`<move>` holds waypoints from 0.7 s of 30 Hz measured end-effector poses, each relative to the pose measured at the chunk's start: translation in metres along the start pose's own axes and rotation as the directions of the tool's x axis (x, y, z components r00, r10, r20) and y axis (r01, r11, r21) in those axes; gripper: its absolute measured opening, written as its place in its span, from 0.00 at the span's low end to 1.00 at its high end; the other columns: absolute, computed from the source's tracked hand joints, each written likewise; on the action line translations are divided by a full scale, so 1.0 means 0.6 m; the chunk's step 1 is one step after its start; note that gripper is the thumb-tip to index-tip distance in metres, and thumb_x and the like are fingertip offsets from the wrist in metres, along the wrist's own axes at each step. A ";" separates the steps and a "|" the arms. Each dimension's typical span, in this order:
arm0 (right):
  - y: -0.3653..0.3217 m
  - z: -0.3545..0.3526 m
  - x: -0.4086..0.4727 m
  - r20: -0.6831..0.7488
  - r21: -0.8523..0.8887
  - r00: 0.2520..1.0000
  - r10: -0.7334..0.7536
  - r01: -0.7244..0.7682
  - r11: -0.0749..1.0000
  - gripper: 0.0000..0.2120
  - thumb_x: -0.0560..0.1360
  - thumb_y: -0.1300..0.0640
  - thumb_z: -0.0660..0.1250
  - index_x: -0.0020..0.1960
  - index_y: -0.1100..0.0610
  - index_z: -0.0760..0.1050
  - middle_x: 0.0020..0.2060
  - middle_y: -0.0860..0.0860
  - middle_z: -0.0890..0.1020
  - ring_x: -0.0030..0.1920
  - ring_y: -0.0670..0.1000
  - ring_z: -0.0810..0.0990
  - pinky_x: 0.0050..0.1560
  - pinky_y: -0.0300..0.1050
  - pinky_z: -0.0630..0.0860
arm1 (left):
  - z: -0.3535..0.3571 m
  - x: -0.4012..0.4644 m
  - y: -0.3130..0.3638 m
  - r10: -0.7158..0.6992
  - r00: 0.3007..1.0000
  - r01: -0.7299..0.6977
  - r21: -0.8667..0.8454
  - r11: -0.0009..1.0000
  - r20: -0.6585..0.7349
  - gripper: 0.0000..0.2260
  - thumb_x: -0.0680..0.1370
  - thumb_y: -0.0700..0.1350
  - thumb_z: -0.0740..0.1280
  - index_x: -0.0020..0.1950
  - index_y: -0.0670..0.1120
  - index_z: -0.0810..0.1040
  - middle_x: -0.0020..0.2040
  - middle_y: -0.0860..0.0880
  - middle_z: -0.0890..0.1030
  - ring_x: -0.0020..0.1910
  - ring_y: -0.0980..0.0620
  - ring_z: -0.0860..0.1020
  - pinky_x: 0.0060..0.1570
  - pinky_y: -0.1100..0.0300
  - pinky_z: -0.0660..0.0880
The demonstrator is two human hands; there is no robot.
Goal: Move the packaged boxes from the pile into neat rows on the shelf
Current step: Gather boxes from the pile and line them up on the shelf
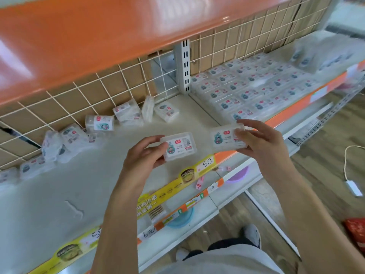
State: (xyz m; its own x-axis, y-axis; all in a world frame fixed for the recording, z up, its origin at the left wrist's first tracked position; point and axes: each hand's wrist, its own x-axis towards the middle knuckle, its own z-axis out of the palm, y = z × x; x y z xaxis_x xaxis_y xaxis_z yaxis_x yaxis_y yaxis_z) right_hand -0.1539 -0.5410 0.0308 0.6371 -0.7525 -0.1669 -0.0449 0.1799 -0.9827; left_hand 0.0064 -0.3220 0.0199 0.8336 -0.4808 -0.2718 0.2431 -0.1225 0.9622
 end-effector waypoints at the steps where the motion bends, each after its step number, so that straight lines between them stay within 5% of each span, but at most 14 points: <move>1: -0.003 -0.019 0.005 -0.017 0.008 1.000 -0.002 0.002 1.000 0.11 0.76 0.63 0.70 0.58 0.56 0.82 0.48 0.58 0.86 0.51 0.58 0.86 0.56 0.56 0.82 | 0.022 0.003 0.002 0.001 1.000 -0.001 -0.001 1.000 0.017 0.09 0.78 0.42 0.71 0.58 0.48 0.82 0.48 0.45 0.87 0.51 0.48 0.85 0.57 0.52 0.80; 7: -0.027 -0.148 0.062 -0.029 -0.001 1.000 -0.008 0.008 1.000 0.11 0.76 0.63 0.71 0.57 0.55 0.82 0.48 0.57 0.86 0.52 0.57 0.86 0.54 0.51 0.82 | 0.163 0.024 0.012 0.006 1.000 -0.005 -0.021 1.000 0.031 0.10 0.77 0.43 0.72 0.58 0.49 0.82 0.49 0.46 0.87 0.52 0.49 0.85 0.57 0.52 0.79; 14: -0.064 -0.295 0.158 0.053 -0.078 0.999 -0.002 0.006 0.997 0.12 0.76 0.61 0.72 0.58 0.53 0.82 0.48 0.56 0.87 0.52 0.56 0.85 0.57 0.54 0.82 | 0.327 0.056 0.020 0.021 0.991 -0.028 -0.056 0.998 -0.131 0.11 0.76 0.46 0.74 0.58 0.50 0.83 0.48 0.49 0.87 0.52 0.49 0.84 0.53 0.56 0.80; 21: -0.094 -0.389 0.241 0.117 -0.099 0.993 0.020 -0.009 0.995 0.12 0.75 0.62 0.72 0.58 0.53 0.82 0.47 0.55 0.87 0.51 0.56 0.86 0.57 0.56 0.82 | 0.482 0.062 0.047 0.091 0.975 -0.105 -0.055 0.993 -0.204 0.12 0.76 0.46 0.74 0.59 0.49 0.82 0.40 0.52 0.86 0.41 0.56 0.82 0.56 0.56 0.81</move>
State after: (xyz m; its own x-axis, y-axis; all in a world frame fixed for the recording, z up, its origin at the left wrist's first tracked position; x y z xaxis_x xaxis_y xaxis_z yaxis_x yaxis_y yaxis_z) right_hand -0.2386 -0.8078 0.0434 0.7217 -0.6695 -0.1760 -0.1261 0.1228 -0.9844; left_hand -0.0991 -0.5943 0.0413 0.9359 -0.3029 -0.1799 0.1814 -0.0235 0.9831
